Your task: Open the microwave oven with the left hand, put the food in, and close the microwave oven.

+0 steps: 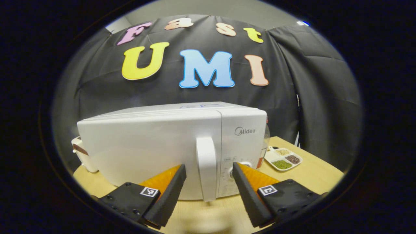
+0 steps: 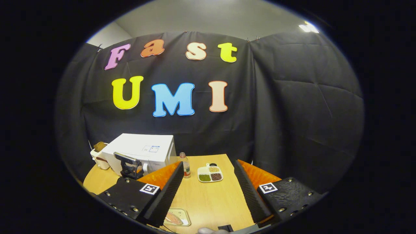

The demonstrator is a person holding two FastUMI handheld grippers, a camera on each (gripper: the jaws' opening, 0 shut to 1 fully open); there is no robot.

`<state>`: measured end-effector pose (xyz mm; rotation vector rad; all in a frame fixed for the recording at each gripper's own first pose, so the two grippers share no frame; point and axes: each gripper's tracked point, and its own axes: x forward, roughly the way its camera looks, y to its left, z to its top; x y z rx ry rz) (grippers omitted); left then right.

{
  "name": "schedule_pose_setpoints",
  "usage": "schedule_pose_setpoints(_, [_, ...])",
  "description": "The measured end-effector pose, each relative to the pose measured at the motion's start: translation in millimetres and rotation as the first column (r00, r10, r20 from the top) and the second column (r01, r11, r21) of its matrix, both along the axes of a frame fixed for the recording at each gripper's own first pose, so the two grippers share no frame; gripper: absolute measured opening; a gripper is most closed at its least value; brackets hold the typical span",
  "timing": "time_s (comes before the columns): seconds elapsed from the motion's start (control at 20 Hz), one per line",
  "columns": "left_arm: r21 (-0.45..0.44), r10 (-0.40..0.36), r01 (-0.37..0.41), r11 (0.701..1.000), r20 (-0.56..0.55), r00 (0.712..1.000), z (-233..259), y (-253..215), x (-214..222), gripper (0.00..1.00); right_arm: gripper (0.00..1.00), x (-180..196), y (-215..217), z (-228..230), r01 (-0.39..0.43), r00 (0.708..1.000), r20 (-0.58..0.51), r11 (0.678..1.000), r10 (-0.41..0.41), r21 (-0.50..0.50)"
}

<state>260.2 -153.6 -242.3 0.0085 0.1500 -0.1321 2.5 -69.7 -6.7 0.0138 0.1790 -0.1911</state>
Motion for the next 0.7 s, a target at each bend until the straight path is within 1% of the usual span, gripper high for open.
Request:
schedule_pose_setpoints(0.05, [-0.022, -0.012, 0.012, 1.0, -0.002, 1.0, -1.0, -4.6, 0.7, 0.81, 0.95, 0.7, 1.7, 1.0, -0.007, 1.0, 0.002, 1.0, 0.007, -0.002])
schedule_pose_setpoints(0.1, [-0.044, -0.038, 0.038, 0.998, -0.014, 0.999, -4.0, -12.5, 1.3, 0.84, 0.95, 0.6, 2.4, 1.7, -0.01, 1.0, 0.006, 1.0, 0.01, -0.007])
schedule_pose_setpoints(0.15, [-0.03, -0.009, 0.008, 1.0, -0.031, 0.999, -9.1, -6.7, 4.5, 0.7, 0.94, 0.4, 1.7, 2.3, -0.011, 1.0, 0.006, 1.0, 0.011, -0.013])
schedule_pose_setpoints(0.2, [-0.016, 0.013, -0.014, 1.0, -0.051, 0.999, -8.9, 3.3, -4.2, 0.6, 0.95, -0.6, 1.9, 1.7, -0.014, 1.0, 0.007, 1.0, 0.014, -0.017])
schedule_pose_setpoints(0.25, [-0.039, 0.017, -0.018, 0.999, -0.038, 0.999, -9.4, 0.8, 4.3, 0.32, 0.95, -2.1, 1.2, 2.8, -0.015, 1.0, 0.009, 1.0, 0.015, -0.017])
schedule_pose_setpoints(0.3, [-0.056, 0.013, -0.015, 0.998, -0.039, 0.999, -9.9, -0.1, 5.1, 0.32, 0.95, -3.2, -0.5, 1.5, -0.015, 1.0, 0.007, 1.0, 0.015, -0.019])
schedule_pose_setpoints(0.35, [-0.051, 0.007, -0.009, 0.999, -0.041, 0.999, -9.7, -1.1, 3.7, 0.26, 0.95, -4.3, -2.5, 2.2, -0.012, 1.0, 0.009, 1.0, 0.012, -0.021])
schedule_pose_setpoints(0.4, [-0.043, 0.003, -0.005, 0.999, -0.043, 0.999, -11.0, -0.2, 4.5, 0.29, 0.95, -4.0, -6.2, 3.1, -0.006, 1.0, 0.01, 1.0, 0.006, -0.019])
schedule_pose_setpoints(0.5, [-0.036, 0.001, -0.003, 0.999, -0.042, 0.999, -10.1, 0.9, 3.5, 0.24, 0.95, -5.3, -7.3, 2.5, -0.001, 1.0, 0.009, 1.0, 0.001, -0.016])
schedule_pose_setpoints(0.6, [-0.017, -0.002, 0.001, 1.0, -0.044, 0.999, -11.1, 0.9, 2.5, 0.2, 0.95, -8.5, -10.5, 4.9, 0.005, 1.0, 0.01, 0.999, -0.005, -0.045])
schedule_pose_setpoints(0.65, [0.001, -0.007, 0.007, 1.0, -0.041, 0.999, -11.7, 0.4, 2.8, 0.2, 0.95, -10.9, -12.4, 8.9, 0.011, 1.0, 0.017, 0.998, -0.01, -0.058])
schedule_pose_setpoints(0.7, [0.011, -0.012, 0.012, 1.0, -0.042, 0.999, -11.6, 0.5, 3.7, 0.18, 0.95, -14.2, -10.9, 13.1, 0.009, 1.0, 0.027, 0.998, -0.007, -0.061])
